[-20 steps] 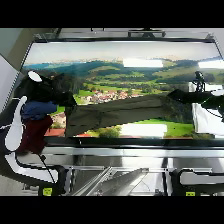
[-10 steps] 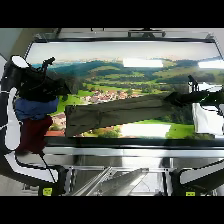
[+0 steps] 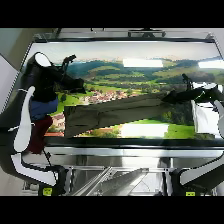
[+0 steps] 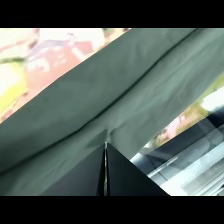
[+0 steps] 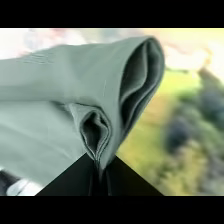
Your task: Fold the shirts.
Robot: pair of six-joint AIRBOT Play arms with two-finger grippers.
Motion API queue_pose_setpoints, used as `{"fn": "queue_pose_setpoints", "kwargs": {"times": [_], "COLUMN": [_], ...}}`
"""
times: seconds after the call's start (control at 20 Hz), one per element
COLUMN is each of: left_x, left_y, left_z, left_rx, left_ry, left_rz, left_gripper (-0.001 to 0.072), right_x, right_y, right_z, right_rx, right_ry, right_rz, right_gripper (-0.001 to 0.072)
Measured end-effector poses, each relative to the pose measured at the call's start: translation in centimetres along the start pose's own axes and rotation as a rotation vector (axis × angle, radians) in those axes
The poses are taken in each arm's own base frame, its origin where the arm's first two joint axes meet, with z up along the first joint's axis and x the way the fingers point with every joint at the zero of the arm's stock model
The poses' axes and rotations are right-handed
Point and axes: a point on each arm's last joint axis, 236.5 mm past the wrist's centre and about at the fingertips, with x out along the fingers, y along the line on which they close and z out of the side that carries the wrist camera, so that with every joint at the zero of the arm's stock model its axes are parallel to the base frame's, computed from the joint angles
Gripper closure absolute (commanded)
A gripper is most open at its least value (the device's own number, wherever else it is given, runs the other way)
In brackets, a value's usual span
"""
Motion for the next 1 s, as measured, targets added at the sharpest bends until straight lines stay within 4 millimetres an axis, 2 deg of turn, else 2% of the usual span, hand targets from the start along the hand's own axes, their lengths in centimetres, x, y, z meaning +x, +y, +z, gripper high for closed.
{"fn": "queue_pose_setpoints", "kwargs": {"times": [0.05, 0.2, 0.35, 0.45, 0.65, 0.75, 0.85, 0.95, 1.0], "left_x": [1.6, 8.3, 14.9, 18.2, 22.4, 23.1, 21.9, 18.1, 15.0], "left_y": [-1.1, -5.3, -9.5, -11.9, -15.8, -17.2, -18.6, -19.2, -19.3], "left_z": [0.2, 0.7, 1.0, 1.3, 1.9, 2.3, 2.8, 3.8, 4.2], "left_rx": [0.025, 0.076, 0.104, 0.124, 0.150, 0.171, 0.184, 0.205, 0.218], "left_ry": [0.011, 0.049, 0.069, 0.079, 0.100, 0.099, 0.092, 0.066, 0.048], "left_rz": [-0.006, -0.060, -0.131, -0.170, -0.225, -0.246, -0.277, -0.296, -0.307], "left_gripper": [0.0692, 0.0693, 0.0693, 0.0694, 0.0694, 0.0693, 0.0693, 0.0693, 0.0693], "right_x": [-1.0, -4.2, -7.6, -9.6, -12.1, -12.6, -12.6, -12.2, -11.9], "right_y": [1.1, 4.9, 9.6, 12.4, 16.5, 17.7, 18.6, 19.3, 19.7], "right_z": [0.4, 1.2, 0.6, 0.3, -0.4, -0.6, -0.9, -1.2, -1.4], "right_rx": [-0.016, -0.065, -0.116, -0.154, -0.201, -0.211, -0.215, -0.223, -0.224], "right_ry": [-0.006, -0.032, -0.044, -0.070, -0.116, -0.126, -0.122, -0.109, -0.100], "right_rz": [0.006, 0.014, 0.025, 0.023, 0.027, 0.032, 0.040, 0.049, 0.054], "right_gripper": [0.0699, 0.0699, 0.0699, 0.0699, 0.0699, 0.0699, 0.0699, 0.0699, 0.0699]}}
